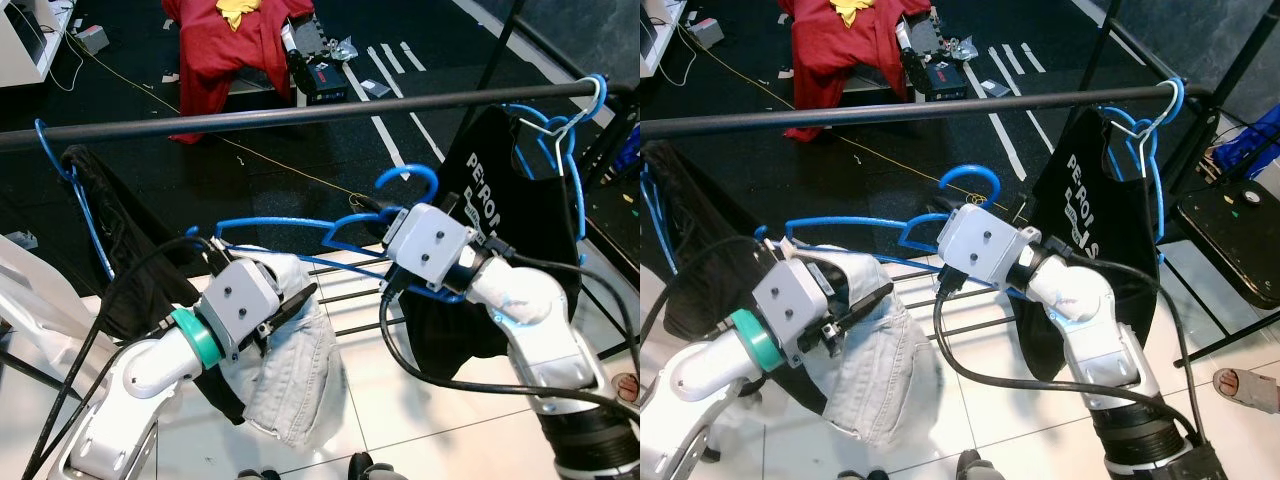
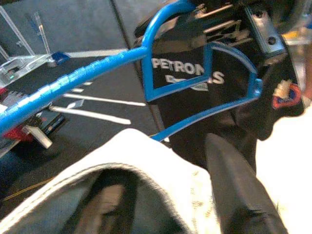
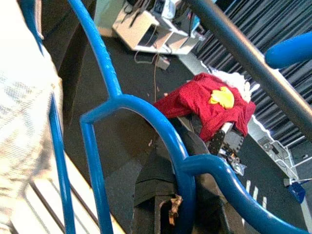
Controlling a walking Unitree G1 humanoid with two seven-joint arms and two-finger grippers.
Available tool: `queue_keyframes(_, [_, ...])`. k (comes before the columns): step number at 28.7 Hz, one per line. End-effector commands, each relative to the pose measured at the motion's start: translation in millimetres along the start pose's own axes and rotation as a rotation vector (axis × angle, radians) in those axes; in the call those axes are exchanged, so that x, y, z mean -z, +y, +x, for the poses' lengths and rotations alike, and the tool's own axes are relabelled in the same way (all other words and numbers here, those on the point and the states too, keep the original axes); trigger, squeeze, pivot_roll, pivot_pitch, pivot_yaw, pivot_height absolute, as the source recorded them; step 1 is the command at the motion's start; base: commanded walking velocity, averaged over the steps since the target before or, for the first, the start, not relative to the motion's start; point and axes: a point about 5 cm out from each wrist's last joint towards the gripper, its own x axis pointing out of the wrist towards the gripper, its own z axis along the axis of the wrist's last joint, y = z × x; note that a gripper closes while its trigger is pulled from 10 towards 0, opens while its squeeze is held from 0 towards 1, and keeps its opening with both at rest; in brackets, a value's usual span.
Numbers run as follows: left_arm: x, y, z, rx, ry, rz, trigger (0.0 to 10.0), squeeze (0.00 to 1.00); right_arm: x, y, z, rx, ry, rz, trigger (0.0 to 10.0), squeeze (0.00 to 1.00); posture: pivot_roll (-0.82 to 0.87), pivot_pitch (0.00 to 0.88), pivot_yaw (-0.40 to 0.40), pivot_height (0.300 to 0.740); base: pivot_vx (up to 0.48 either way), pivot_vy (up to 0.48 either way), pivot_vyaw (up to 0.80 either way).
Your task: Hang hanger
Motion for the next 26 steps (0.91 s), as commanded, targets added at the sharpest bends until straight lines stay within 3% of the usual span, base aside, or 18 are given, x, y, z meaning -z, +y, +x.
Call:
queue_keyframes(1, [-7, -2.4, -0.5, -0.013, -0.028, -0.027, 10.0, 1.0, 5, 8.1, 0.3, 0.004, 0.008, 0.017, 10.0, 0.0, -0.11, 0.17, 0.052, 0.74, 0.0, 0.0, 0.0])
queue_keyframes(2, [-7, -2.1, -0.7, -0.029, -0.021, -0.056, 10.0, 1.0, 5, 9.6, 1.5, 0.021, 0.005, 0.022, 10.0, 0.0, -0.11, 0.17, 0.052, 0.74, 0.0, 0.0, 0.0])
queue_keyframes(3, [-8, -1.3, -2.4, -0.04, -0.021, -0.083, 10.0, 0.0, 6, 11.7, 3.3, 0.044, 0.001, 0.03, 10.0, 0.0, -0.11, 0.172, 0.052, 0.74, 0.0, 0.0, 0.0])
queue_keyframes(5, [-9, -1.4, -4.0, -0.038, -0.022, -0.106, 10.0, 0.0, 7, 12.7, 4.6, 0.064, -0.002, 0.035, 10.0, 0.0, -0.11, 0.172, 0.052, 0.74, 0.0, 0.0, 0.0])
queue_keyframes(9, [-6, -6.5, -7.3, 0.013, 0.009, -0.025, 10.0, 0.0, 5, 10.2, 7.9, 0.122, -0.016, 0.062, 10.0, 0.0, -0.11, 0.173, 0.05, 0.74, 0.0, 0.0, 0.0])
queue_keyframes(10, [-2, -8.4, -6.1, 0.016, 0.043, 0.096, 10.0, 0.0, 3, 7.5, 10.8, 0.157, -0.027, 0.067, 10.0, 0.0, -0.1, 0.174, 0.047, 0.74, 0.0, 0.0, 0.0])
queue_keyframes(15, [-3, -7.0, -3.2, -0.038, 0.02, -0.027, 10.0, 0.0, 1, 3.9, 12.2, 0.189, -0.034, 0.052, 10.0, 0.0, -0.11, 0.175, 0.046, 0.74, 0.0, 0.0, 0.0])
queue_keyframes(17, [-3, -1.8, 0.3, -0.087, 0.036, 0.01, 10.0, 0.0, 1, 0.9, 11.6, 0.203, -0.033, 0.036, 10.0, 0.0, -0.11, 0.175, 0.046, 0.74, 0.0, 0.0, 0.0])
queue_keyframes(22, [-3, -2.6, 2.2, -0.094, 0.035, 0.003, 10.0, 0.0, 2, 0.0, 11.5, 0.208, -0.033, 0.028, 10.0, 0.0, -0.11, 0.174, 0.041, 0.74, 0.0, 0.0, 0.0])
queue_keyframes(23, [-1, -1.5, 6.2, -0.123, 0.057, 0.08, 10.0, 0.0, 1, -0.5, 11.8, 0.21, -0.037, 0.023, 10.0, 0.0, -0.11, 0.173, 0.041, 0.74, 0.0, 0.0, 0.0])
queue_keyframes(24, [-1, -1.5, 6.2, -0.123, 0.057, 0.08, 10.0, 0.0, 1, -0.5, 11.8, 0.21, -0.037, 0.023, 10.0, 0.0, -0.11, 0.173, 0.041, 0.74, 0.0, 0.0, 0.0])
queue_keyframes(25, [-15, 5.2, 17.6, -0.237, -0.021, 0.148, 10.0, 0.0, -5, -8.1, 12.8, 0.234, -0.056, -0.003, 10.0, 0.0, -0.11, 0.17, 0.037, 0.74, 0.0, 0.0, 0.0])
queue_keyframes(26, [-15, 5.2, 17.6, -0.237, -0.021, 0.148, 10.0, 0.0, -5, -8.1, 12.8, 0.234, -0.056, -0.003, 10.0, 0.0, -0.11, 0.17, 0.037, 0.74, 0.0, 0.0, 0.0])
